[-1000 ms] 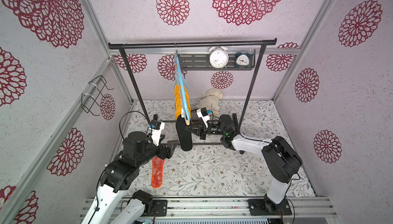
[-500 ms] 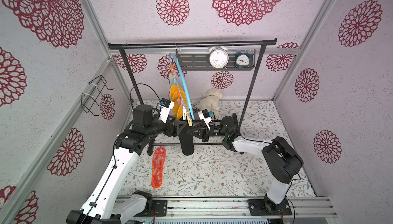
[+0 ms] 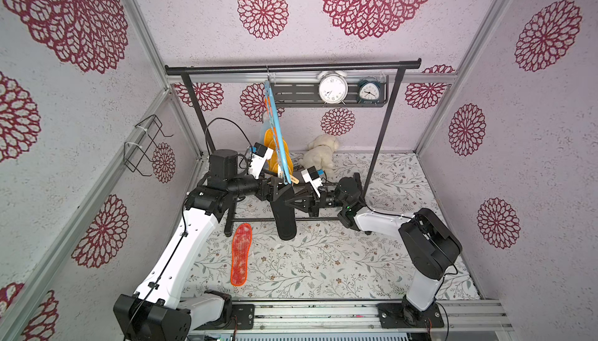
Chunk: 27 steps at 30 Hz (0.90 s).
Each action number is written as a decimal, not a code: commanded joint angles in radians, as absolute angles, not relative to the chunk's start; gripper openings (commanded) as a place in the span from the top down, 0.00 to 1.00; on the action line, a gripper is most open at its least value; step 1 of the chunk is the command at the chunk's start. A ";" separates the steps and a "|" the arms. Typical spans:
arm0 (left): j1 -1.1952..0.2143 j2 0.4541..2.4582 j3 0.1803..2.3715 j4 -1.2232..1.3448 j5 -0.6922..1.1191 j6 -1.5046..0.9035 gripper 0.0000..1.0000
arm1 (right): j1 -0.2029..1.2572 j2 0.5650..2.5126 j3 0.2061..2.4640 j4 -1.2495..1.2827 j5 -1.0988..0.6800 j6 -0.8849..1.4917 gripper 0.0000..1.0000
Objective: Take the shoe insoles off the hanger
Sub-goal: Open the clamp at the hanger.
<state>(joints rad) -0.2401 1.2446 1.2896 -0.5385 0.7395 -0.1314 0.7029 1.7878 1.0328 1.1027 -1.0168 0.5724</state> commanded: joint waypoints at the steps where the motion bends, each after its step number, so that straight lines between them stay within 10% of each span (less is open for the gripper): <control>1: -0.218 1.249 1.314 -0.505 0.796 -0.126 0.18 | 0.700 1.734 1.029 1.146 -1.065 0.604 1.00; 27: -0.164 1.281 1.268 -0.586 0.937 -0.029 0.26 | 0.699 1.732 1.025 1.170 -1.092 0.651 1.00</control>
<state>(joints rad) -0.1776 1.2713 1.2396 -0.6029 0.8814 -0.0505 0.7029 1.7798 1.0271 1.1332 -1.0527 0.6300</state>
